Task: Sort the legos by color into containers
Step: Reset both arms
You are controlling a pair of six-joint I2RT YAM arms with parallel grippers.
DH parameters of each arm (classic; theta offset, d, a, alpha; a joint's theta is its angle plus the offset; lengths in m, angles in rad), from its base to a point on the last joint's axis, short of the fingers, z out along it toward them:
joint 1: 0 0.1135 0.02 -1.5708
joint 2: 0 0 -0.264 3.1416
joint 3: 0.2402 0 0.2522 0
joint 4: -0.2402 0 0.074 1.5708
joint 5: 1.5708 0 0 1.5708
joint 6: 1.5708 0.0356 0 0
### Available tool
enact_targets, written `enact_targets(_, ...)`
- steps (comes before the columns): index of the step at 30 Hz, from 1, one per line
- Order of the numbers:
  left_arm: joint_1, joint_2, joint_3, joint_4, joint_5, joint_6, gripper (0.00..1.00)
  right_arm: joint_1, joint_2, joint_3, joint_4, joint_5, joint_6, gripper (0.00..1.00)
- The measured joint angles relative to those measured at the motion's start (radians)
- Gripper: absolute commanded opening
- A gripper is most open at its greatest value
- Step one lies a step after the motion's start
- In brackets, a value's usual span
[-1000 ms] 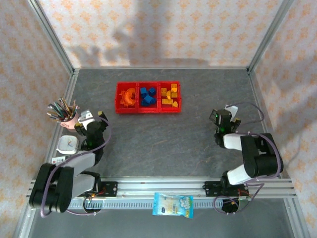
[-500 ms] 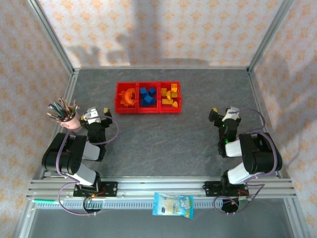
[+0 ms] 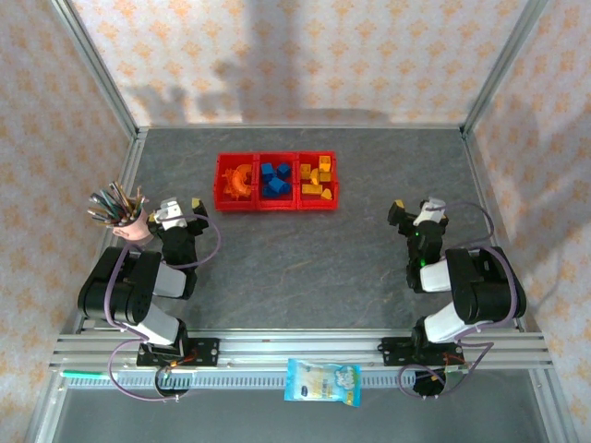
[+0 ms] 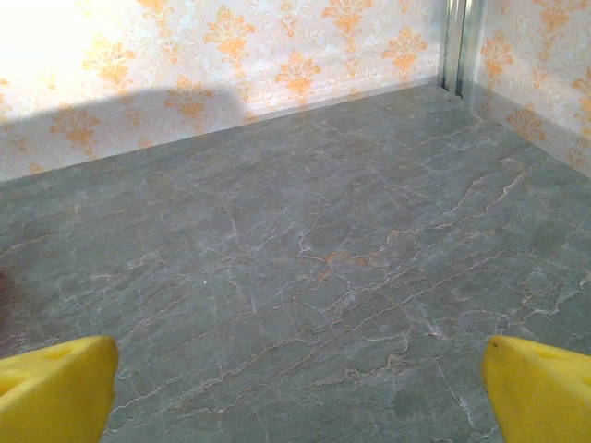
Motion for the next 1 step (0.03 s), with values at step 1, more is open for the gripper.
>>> enact_targets(1,0.0,0.0,0.0,0.0,0.001,0.0,1.0,0.0,0.0,0.0,0.0,0.0,0.0,1.0)
